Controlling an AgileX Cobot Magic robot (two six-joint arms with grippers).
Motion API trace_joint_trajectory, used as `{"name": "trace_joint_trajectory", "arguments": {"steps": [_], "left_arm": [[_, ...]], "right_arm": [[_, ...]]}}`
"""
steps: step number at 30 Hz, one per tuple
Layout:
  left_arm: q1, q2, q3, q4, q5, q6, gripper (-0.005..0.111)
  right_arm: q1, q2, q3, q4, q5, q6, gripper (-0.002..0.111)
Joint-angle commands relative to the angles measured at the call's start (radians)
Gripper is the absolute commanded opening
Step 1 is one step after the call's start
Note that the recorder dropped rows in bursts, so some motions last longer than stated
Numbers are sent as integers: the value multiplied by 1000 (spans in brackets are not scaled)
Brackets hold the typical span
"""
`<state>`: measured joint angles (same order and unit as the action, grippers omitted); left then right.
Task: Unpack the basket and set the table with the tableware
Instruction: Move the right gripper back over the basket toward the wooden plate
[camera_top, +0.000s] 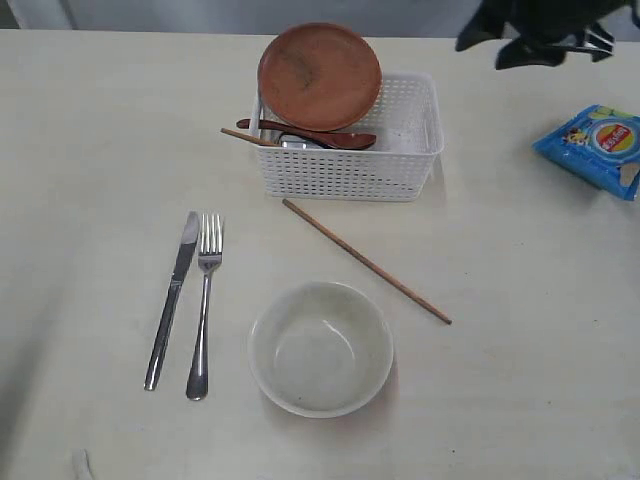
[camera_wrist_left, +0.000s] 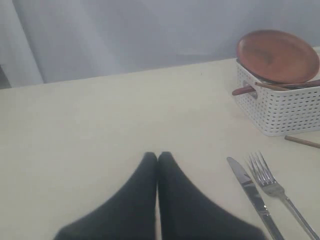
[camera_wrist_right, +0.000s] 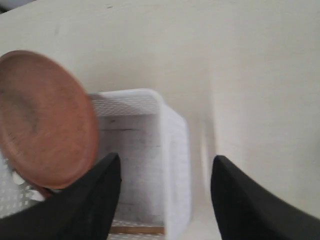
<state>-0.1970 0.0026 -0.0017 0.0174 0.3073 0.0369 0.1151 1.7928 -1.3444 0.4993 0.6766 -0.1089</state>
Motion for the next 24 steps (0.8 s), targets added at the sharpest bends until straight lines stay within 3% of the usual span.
{"name": "trace_joint_trajectory", "arguments": {"steps": [1,7,15,24], "left_arm": [[0,-3,2,1,-8,-3,0],[0,-3,2,1,-8,-3,0],[0,-3,2,1,-8,-3,0],[0,-3,2,1,-8,-3,0]], "right_arm": [[111,45,-76,9,-43,-28,52],[144,146,-161,80,-31,-32,52],[142,258,-195,232,-4,-220,52],[85,303,-195,305,57,-309,52]]}}
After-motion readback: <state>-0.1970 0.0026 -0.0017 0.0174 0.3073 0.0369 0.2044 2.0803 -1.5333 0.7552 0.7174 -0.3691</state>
